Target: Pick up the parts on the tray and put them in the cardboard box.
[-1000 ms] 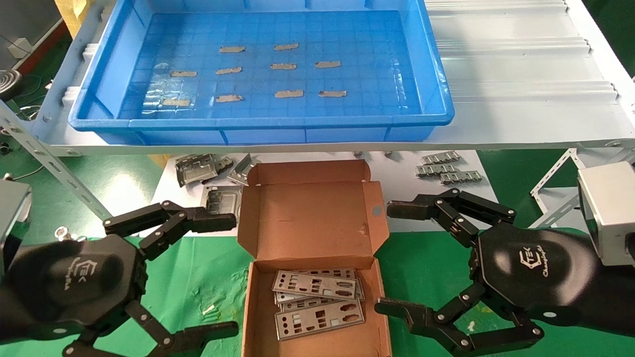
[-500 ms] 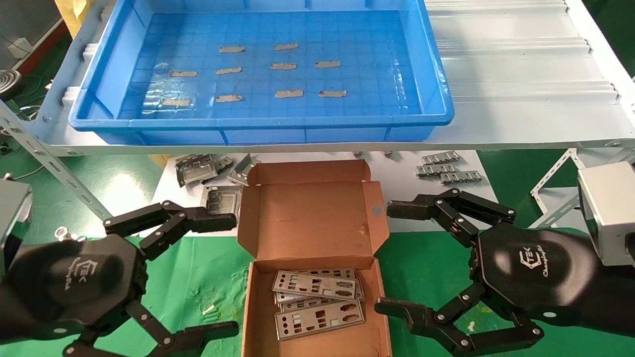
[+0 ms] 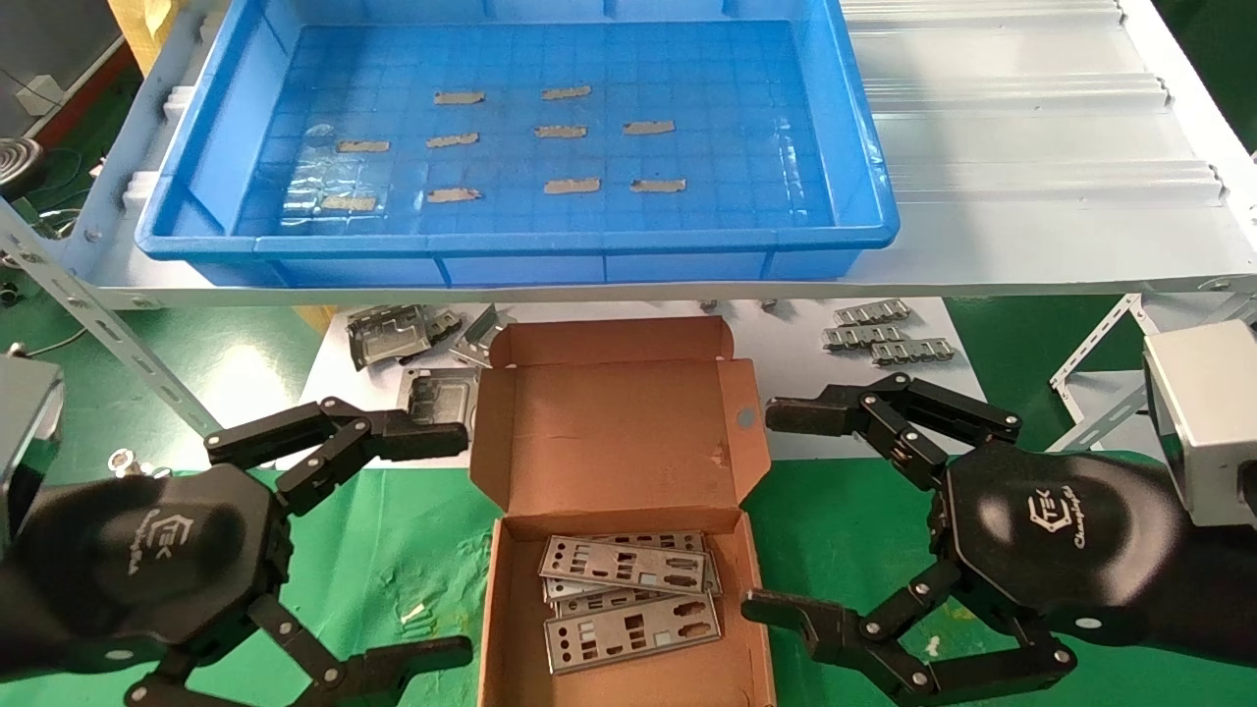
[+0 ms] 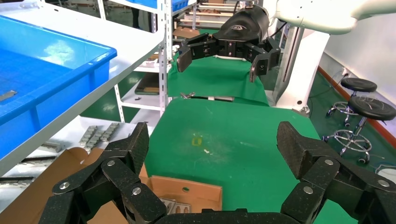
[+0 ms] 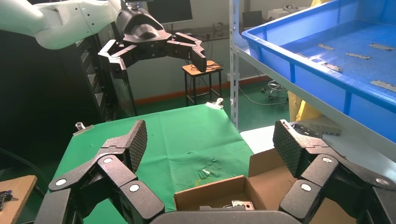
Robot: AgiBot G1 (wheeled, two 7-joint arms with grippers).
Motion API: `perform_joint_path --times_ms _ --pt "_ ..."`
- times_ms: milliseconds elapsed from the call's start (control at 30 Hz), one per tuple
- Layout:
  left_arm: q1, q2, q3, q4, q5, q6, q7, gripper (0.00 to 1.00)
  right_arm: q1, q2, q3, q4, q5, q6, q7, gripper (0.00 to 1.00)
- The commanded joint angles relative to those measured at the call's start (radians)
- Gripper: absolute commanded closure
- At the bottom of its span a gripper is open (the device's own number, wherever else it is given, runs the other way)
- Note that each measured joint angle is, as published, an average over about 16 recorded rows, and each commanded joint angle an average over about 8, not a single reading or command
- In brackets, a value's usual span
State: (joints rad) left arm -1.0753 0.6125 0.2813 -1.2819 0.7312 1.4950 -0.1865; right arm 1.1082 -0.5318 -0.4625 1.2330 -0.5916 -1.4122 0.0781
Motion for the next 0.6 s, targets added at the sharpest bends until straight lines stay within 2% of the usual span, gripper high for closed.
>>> perform_joint_path --times_ms 33,600 --pt "0.000 0.000 0.000 0.000 0.000 0.000 0.000 0.00 0.000 0.000 0.000 0.000 0.000 0.000 0.000 0.00" --pt "0.000 0.000 0.000 0.000 0.000 0.000 0.000 0.00 0.000 0.000 0.000 0.000 0.000 0.000 0.000 0.00"
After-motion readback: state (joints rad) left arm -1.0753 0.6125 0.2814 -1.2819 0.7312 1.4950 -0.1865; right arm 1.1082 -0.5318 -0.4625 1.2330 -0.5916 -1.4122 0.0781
